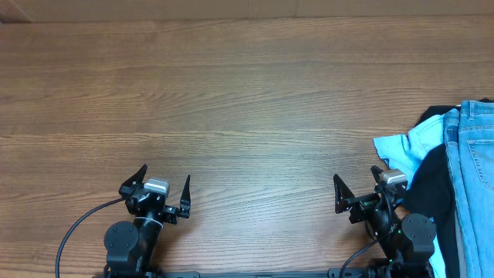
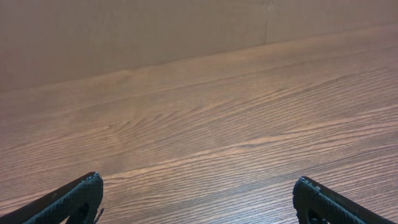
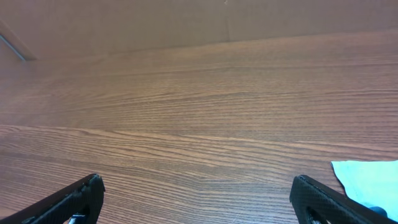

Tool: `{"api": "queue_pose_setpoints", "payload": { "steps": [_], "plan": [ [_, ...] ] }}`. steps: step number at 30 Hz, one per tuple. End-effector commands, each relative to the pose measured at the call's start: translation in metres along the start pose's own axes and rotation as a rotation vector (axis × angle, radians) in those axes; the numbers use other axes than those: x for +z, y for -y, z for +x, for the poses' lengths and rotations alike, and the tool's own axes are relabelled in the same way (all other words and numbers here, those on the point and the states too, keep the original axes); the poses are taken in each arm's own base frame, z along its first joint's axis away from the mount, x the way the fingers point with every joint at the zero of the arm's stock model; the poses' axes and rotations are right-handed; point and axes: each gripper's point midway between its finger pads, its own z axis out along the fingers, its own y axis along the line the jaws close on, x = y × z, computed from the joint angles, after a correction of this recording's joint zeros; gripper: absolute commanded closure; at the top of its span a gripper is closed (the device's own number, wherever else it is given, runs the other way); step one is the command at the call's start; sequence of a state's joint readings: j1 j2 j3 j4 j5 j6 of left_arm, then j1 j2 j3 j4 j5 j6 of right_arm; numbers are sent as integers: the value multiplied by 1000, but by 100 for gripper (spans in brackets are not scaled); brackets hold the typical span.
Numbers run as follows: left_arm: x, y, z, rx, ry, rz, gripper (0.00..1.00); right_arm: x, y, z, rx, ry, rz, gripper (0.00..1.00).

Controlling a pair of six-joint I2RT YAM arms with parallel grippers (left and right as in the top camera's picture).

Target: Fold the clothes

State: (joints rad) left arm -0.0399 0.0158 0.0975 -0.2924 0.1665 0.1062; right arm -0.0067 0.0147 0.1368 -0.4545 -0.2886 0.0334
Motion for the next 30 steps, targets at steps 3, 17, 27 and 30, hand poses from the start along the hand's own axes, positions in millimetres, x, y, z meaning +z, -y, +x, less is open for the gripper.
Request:
{"api": "queue_pose_setpoints", "payload": {
  "steps": [3, 17, 27, 30],
  "plan": [
    [1, 0, 2, -8, -1, -4, 0, 0, 1, 0, 3, 9, 1, 0],
    [0, 12, 0, -73, 4, 66, 0, 0, -3, -1, 3, 10, -20, 0],
    [-18, 39, -42, -118, 91, 235, 0, -10, -25, -31, 129, 55, -125, 0],
    [-34, 26, -85, -132, 122, 166, 0, -18, -33, -65, 134, 40, -134, 0]
  ]
}}
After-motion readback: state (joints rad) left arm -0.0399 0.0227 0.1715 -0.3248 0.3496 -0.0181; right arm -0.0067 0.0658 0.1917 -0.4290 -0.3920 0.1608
